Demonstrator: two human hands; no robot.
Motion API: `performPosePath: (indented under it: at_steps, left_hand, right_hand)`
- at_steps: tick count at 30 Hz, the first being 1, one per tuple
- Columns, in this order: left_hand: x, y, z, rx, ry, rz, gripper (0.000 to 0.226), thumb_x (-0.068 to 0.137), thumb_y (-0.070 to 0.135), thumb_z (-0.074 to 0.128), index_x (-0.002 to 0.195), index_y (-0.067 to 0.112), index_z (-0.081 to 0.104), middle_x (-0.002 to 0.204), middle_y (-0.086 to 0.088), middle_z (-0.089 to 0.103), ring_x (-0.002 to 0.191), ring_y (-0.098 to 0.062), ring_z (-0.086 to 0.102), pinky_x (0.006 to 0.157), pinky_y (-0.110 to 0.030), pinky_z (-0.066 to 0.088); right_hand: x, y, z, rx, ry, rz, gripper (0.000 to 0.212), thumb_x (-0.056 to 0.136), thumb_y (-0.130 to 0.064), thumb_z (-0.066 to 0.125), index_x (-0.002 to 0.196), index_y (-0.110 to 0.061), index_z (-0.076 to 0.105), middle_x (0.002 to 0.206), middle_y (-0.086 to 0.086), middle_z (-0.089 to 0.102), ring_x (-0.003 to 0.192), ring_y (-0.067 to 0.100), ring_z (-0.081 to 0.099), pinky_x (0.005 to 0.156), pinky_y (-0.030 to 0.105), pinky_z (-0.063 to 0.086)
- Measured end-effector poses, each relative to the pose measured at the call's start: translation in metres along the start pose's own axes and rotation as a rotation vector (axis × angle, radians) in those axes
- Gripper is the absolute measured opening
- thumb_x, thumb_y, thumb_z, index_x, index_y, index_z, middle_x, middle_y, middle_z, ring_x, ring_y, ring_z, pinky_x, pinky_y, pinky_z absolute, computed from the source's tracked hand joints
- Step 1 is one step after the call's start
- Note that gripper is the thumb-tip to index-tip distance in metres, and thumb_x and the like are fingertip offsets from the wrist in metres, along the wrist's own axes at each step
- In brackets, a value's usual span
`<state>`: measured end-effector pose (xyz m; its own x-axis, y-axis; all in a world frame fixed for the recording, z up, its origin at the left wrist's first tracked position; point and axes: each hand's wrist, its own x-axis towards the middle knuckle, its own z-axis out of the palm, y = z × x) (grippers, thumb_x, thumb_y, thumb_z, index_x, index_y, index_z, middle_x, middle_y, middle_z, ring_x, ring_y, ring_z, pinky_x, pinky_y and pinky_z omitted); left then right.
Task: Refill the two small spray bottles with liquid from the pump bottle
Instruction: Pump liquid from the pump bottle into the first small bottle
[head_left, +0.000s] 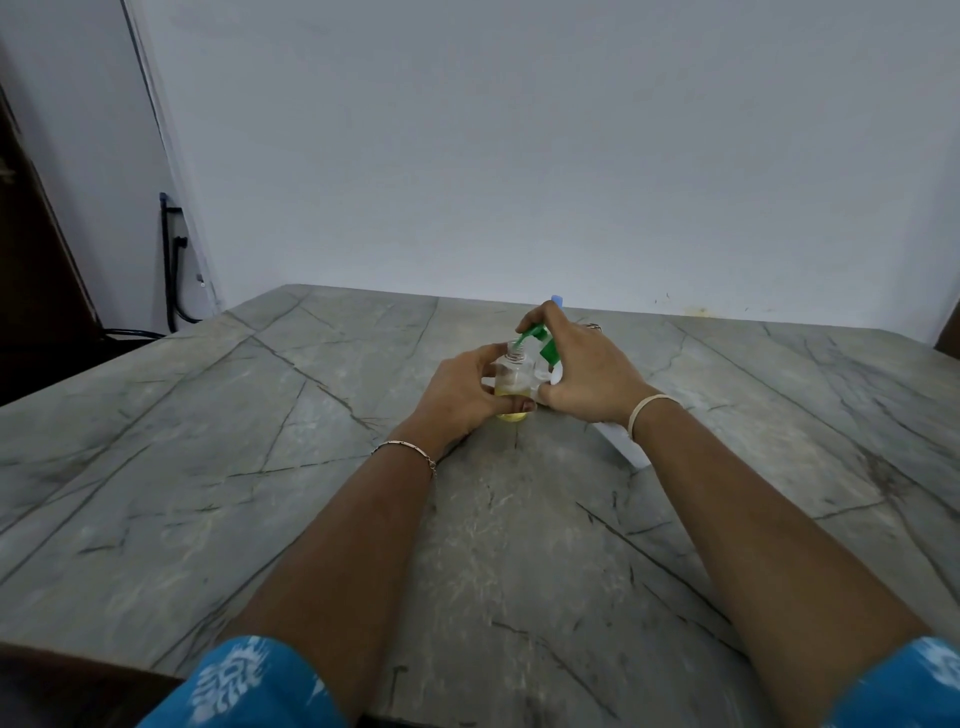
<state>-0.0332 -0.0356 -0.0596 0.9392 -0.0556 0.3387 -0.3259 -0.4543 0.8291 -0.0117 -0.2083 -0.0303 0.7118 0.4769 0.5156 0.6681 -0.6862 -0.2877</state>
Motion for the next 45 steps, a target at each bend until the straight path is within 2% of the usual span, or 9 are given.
performPosePath:
  at_steps: [3,9,13,19,25,29,35,43,45]
  left_hand:
    - [-0.0002,0.0009,-0.0001,0.010,-0.001,-0.005,0.081,0.063,0.015,0.089,0.135,0.018,0.053,0.105,0.006,0.063,0.095,-0.008,0.063,0.072,-0.009,0.051]
    - [0.0014,-0.0024,0.0008,0.009,0.006,-0.006,0.082,0.062,0.018,0.090,0.135,0.017,0.053,0.116,-0.001,0.066,0.101,-0.011,0.064,0.087,-0.025,0.055]
    - [0.0015,-0.0012,0.0003,0.028,0.006,0.002,0.081,0.062,0.018,0.090,0.135,0.018,0.053,0.112,0.002,0.066,0.101,-0.010,0.064,0.082,-0.018,0.054]
    - [0.0017,-0.0025,0.0010,0.019,0.010,-0.001,0.086,0.061,0.018,0.091,0.137,0.016,0.052,0.119,-0.004,0.066,0.101,-0.011,0.066,0.079,-0.016,0.054]
    - [0.0031,-0.0038,0.0010,0.035,0.017,-0.004,0.083,0.061,0.020,0.090,0.136,0.016,0.054,0.120,-0.003,0.067,0.102,-0.012,0.066,0.085,-0.024,0.055]
    - [0.0029,-0.0028,0.0007,0.035,0.014,0.007,0.083,0.061,0.019,0.090,0.136,0.016,0.053,0.118,-0.003,0.068,0.102,-0.011,0.066,0.084,-0.020,0.055]
    - [0.0027,-0.0044,0.0003,0.047,0.011,0.006,0.084,0.060,0.021,0.091,0.135,0.016,0.055,0.120,-0.004,0.068,0.105,-0.015,0.066,0.092,-0.036,0.055]
    - [0.0017,-0.0026,0.0003,0.016,0.010,-0.010,0.081,0.061,0.017,0.090,0.134,0.017,0.054,0.117,-0.005,0.067,0.103,-0.016,0.067,0.091,-0.035,0.055]
    - [0.0016,-0.0019,0.0005,0.011,0.009,-0.009,0.080,0.061,0.015,0.090,0.132,0.018,0.056,0.115,-0.004,0.068,0.102,-0.016,0.067,0.091,-0.033,0.055]
  right_hand:
    - [0.0000,0.0009,0.0020,-0.010,0.005,0.001,0.062,0.068,-0.023,0.073,0.118,-0.034,0.037,0.105,-0.001,0.062,0.086,0.023,0.059,0.075,0.046,0.055]
    - [-0.0007,0.0035,0.0052,-0.051,0.015,0.000,0.066,0.067,-0.029,0.073,0.120,-0.041,0.034,0.105,0.001,0.062,0.082,0.024,0.058,0.070,0.047,0.055]
    - [-0.0006,0.0025,0.0023,-0.027,0.008,-0.001,0.064,0.067,-0.024,0.071,0.119,-0.037,0.037,0.105,0.000,0.062,0.084,0.023,0.059,0.072,0.046,0.055]
    - [0.0015,0.0012,0.0037,-0.014,0.030,0.007,0.060,0.066,-0.020,0.069,0.113,-0.036,0.036,0.101,-0.003,0.063,0.085,0.023,0.059,0.073,0.046,0.056]
    - [-0.0013,0.0030,0.0041,-0.053,0.039,0.007,0.064,0.068,-0.027,0.071,0.119,-0.041,0.036,0.103,-0.001,0.062,0.081,0.022,0.056,0.069,0.044,0.055]
    - [-0.0017,0.0036,0.0033,-0.054,0.023,0.006,0.063,0.068,-0.028,0.071,0.120,-0.040,0.036,0.101,-0.001,0.062,0.080,0.021,0.056,0.071,0.044,0.054]
    - [0.0025,0.0021,0.0065,-0.058,0.035,0.024,0.063,0.066,-0.024,0.072,0.113,-0.039,0.034,0.099,-0.004,0.062,0.083,0.023,0.058,0.072,0.046,0.055]
    - [-0.0003,0.0020,0.0067,-0.084,0.040,0.014,0.065,0.066,-0.029,0.070,0.118,-0.042,0.034,0.113,0.005,0.063,0.080,0.023,0.057,0.070,0.046,0.055]
    - [-0.0019,0.0019,0.0049,-0.074,0.041,0.014,0.063,0.067,-0.030,0.070,0.119,-0.041,0.036,0.108,0.002,0.063,0.081,0.022,0.057,0.070,0.044,0.054]
